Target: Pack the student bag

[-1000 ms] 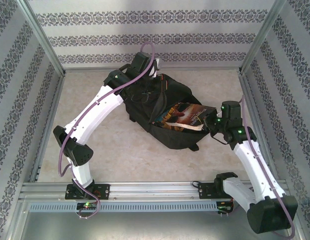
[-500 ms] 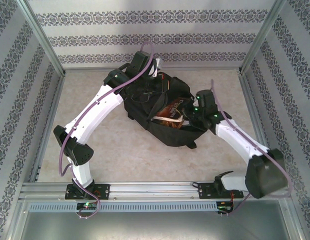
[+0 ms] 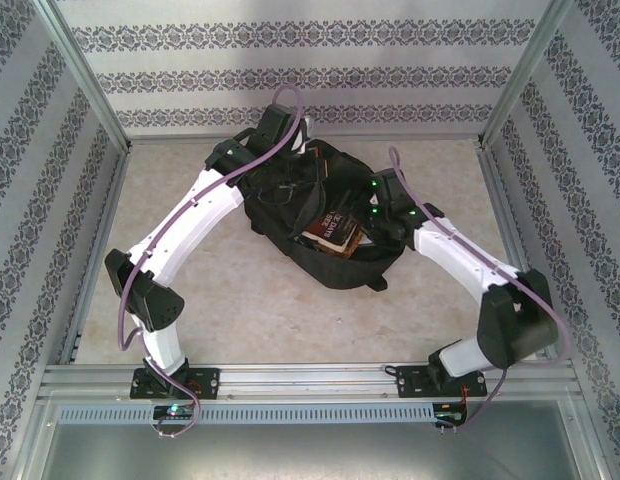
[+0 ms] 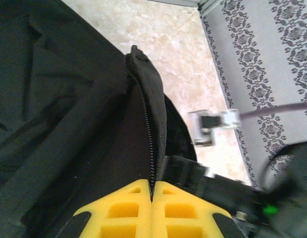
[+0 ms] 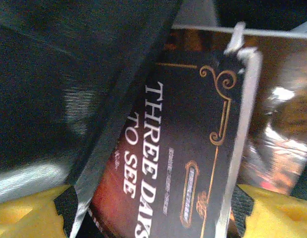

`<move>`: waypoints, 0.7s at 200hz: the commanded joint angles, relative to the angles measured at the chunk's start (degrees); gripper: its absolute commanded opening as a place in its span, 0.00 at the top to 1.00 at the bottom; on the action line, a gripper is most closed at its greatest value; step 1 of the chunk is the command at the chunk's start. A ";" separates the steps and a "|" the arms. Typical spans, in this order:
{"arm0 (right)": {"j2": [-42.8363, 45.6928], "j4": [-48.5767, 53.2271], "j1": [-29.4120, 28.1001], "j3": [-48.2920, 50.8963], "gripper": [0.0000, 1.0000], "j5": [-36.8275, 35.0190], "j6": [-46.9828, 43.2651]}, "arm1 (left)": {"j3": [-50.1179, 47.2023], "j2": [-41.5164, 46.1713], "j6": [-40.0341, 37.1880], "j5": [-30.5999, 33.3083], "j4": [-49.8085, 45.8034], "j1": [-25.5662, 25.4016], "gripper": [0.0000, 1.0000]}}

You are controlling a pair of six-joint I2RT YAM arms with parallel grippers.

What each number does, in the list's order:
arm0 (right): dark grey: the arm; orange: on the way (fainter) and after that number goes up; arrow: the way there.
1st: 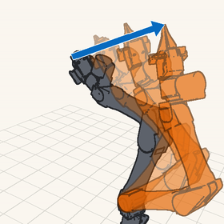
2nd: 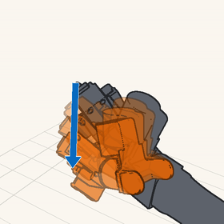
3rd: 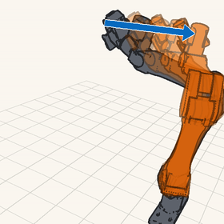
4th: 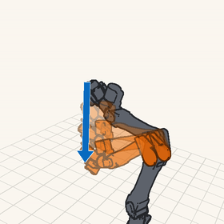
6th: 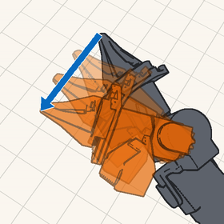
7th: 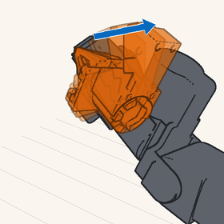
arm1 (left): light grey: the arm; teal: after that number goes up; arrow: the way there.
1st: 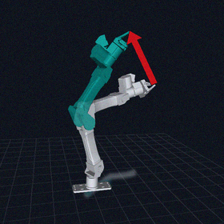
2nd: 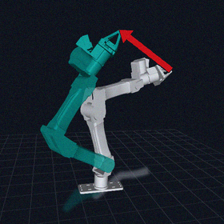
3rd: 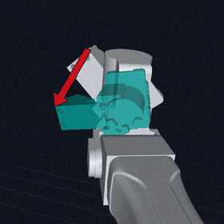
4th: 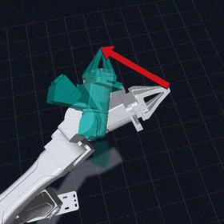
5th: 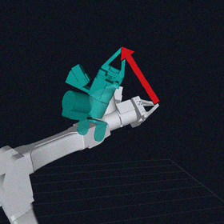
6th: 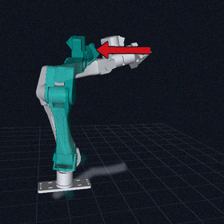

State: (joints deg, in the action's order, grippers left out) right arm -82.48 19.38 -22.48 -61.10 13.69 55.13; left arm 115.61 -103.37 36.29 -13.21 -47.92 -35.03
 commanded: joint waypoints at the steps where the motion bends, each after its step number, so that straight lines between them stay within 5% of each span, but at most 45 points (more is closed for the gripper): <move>1: 7.15 7.41 2.26 1.31 0.20 -3.78 -5.66 | -2.75 3.42 -0.74 0.82 3.99 0.73 1.00; 84: 23.93 11.54 4.23 9.09 0.57 -1.44 -15.26 | -7.73 1.42 0.35 -4.27 7.06 0.48 1.00; 140: 19.98 4.40 -6.83 9.98 0.51 4.69 -31.30 | -7.27 0.34 0.69 -3.40 7.27 0.57 1.00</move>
State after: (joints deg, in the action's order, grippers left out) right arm -60.12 27.99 -25.23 -51.44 15.42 33.98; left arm 108.31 -102.69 36.51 -17.12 -42.52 -34.79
